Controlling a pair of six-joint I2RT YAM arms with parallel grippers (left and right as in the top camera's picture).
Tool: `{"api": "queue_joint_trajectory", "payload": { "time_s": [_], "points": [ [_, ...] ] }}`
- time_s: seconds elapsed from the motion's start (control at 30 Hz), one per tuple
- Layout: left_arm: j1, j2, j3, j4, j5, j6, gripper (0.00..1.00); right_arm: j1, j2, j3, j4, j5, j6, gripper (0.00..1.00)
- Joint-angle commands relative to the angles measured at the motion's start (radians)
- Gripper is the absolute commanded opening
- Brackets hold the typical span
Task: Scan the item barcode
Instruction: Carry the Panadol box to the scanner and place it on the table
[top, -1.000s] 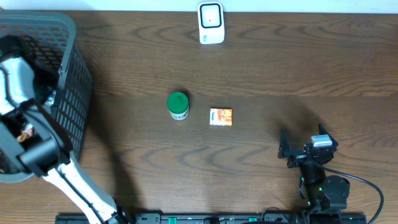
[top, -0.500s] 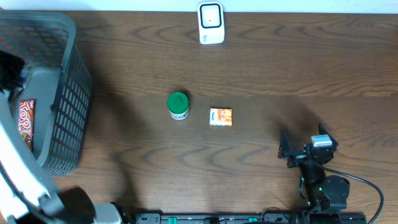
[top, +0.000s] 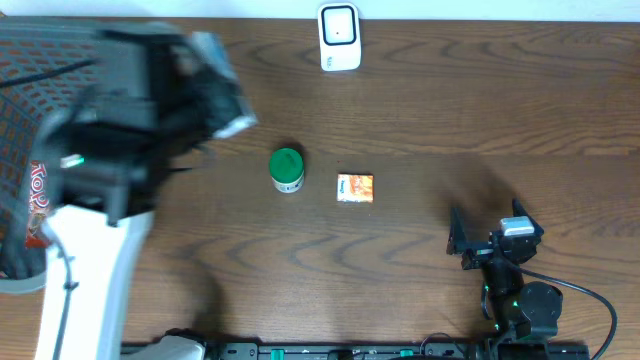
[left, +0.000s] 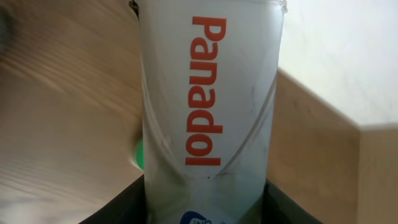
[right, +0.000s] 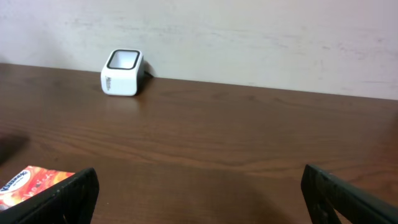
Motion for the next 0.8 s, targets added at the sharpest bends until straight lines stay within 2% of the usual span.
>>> {"api": "queue_joint_trajectory", "payload": {
  "time_s": [0.0,0.17,0.33,0.5,0.77],
  "points": [
    [-0.151,0.076,0.011,0.015,-0.140,-0.134,0.49,0.010,-0.003,-0.001,-0.003,0.003,-0.012,0.99],
    [-0.338,0.232,0.011,0.070,-0.253,-0.338,0.49,0.010,-0.003,-0.001,-0.003,0.003,-0.012,0.99],
    [-0.442,0.408,0.011,0.152,-0.317,-0.560,0.49,0.010,-0.003,-0.001,-0.003,0.003,-0.012,0.99],
    [-0.496,0.585,0.011,0.221,-0.318,-0.801,0.49,0.010,-0.003,-0.001,-0.003,0.003,-0.012,0.99],
    [-0.532,0.768,0.011,0.345,-0.317,-1.083,0.49,0.010,-0.003,-0.001,-0.003,0.003,-0.012,0.99]
  ]
}}
